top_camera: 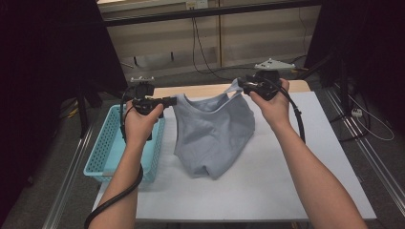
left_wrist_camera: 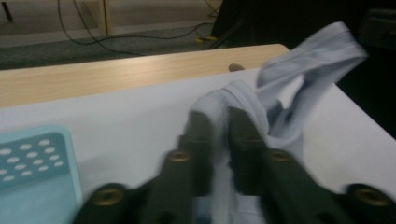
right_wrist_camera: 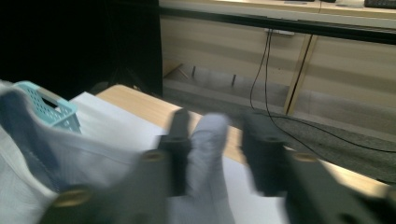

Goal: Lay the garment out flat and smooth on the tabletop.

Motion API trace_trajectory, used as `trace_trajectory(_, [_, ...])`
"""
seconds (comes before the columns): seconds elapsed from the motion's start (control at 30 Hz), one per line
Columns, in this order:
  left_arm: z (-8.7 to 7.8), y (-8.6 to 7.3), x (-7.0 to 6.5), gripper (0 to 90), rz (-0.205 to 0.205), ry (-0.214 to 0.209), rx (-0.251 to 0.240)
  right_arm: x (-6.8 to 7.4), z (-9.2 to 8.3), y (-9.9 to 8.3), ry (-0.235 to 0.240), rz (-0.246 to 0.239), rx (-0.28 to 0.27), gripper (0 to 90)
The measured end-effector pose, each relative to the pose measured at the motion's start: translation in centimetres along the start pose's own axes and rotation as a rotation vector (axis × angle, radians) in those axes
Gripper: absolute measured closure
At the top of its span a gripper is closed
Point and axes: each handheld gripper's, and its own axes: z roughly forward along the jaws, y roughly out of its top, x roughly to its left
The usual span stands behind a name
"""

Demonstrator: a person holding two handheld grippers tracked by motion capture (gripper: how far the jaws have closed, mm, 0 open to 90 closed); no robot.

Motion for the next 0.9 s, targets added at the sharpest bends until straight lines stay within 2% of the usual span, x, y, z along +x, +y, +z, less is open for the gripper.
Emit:
trace_trajectory(0.03, [0.1,-0.3,0.0,63.2,-0.005,0.004,-0.003,0.0,0.0,0.0,0.000,0.000,0.000,49.6])
trace_trajectory(0.07, [0.1,-0.7,-0.2,49.0,-0.009,0.006,0.003,0.2,0.0,-0.2,-0.004,-0.004,0.015,42.6])
trace_trajectory(0.1, [0.1,-1.0,-0.3,42.3,0.013,0.004,0.017,0.4,-0.1,-0.5,-0.003,-0.009,0.019,39.4])
trace_trajectory(0.13, [0.3,-1.7,-0.8,36.1,0.033,-0.010,0.034,0.6,-0.6,-1.4,0.021,0.000,0.024,36.5])
trace_trajectory(0.2, [0.4,-2.0,-1.0,28.8,0.035,-0.009,0.037,0.7,-1.1,-2.3,0.047,0.007,0.052,32.7])
trace_trajectory(0.23, [0.5,-2.3,-1.3,28.8,0.038,-0.008,0.039,0.7,-1.1,-2.3,0.047,0.007,0.052,32.7])
trace_trajectory(0.27, [0.7,-2.9,-1.8,24.9,0.043,-0.022,0.047,0.9,-1.8,-3.5,0.073,0.008,0.072,30.6])
trace_trajectory(0.3, [0.7,-2.9,-1.8,23.1,0.043,-0.022,0.047,0.9,-2.1,-4.1,0.080,0.009,0.083,29.5])
trace_trajectory(0.37, [1.2,-3.9,-2.7,22.1,0.064,-0.035,0.069,1.2,-2.7,-5.4,0.089,-0.002,0.103,28.6])
trace_trajectory(0.43, [1.4,-4.1,-2.9,21.6,0.066,-0.037,0.075,1.3,-2.9,-6.1,0.093,-0.007,0.116,27.4])
trace_trajectory(0.5, [1.9,-4.9,-3.4,19.3,0.070,-0.049,0.087,1.5,-3.5,-8.0,0.113,-0.002,0.147,24.5])
trace_trajectory(0.57, [2.1,-5.2,-3.5,18.5,0.072,-0.050,0.086,1.6,-3.8,-9.0,0.116,-0.003,0.171,23.5])
trace_trajectory(0.63, [2.3,-5.7,-3.8,17.7,0.079,-0.053,0.087,1.6,-4.0,-9.5,0.117,-0.009,0.175,23.6])
trace_trajectory(0.73, [2.8,-6.6,-4.2,17.2,0.085,-0.065,0.092,1.5,-4.4,-10.9,0.125,0.009,0.178,23.5])
trace_trajectory(0.77, [3.1,-7.3,-4.3,17.2,0.089,-0.061,0.093,1.5,-4.6,-11.8,0.126,0.012,0.185,23.4])
trace_trajectory(0.8, [3.1,-7.3,-4.3,16.7,0.089,-0.061,0.093,1.5,-4.6,-11.8,0.126,0.012,0.185,23.4])
trace_trajectory(0.9, [3.6,-8.6,-4.4,15.0,0.082,-0.059,0.100,1.4,-4.9,-13.6,0.120,0.023,0.208,21.9])
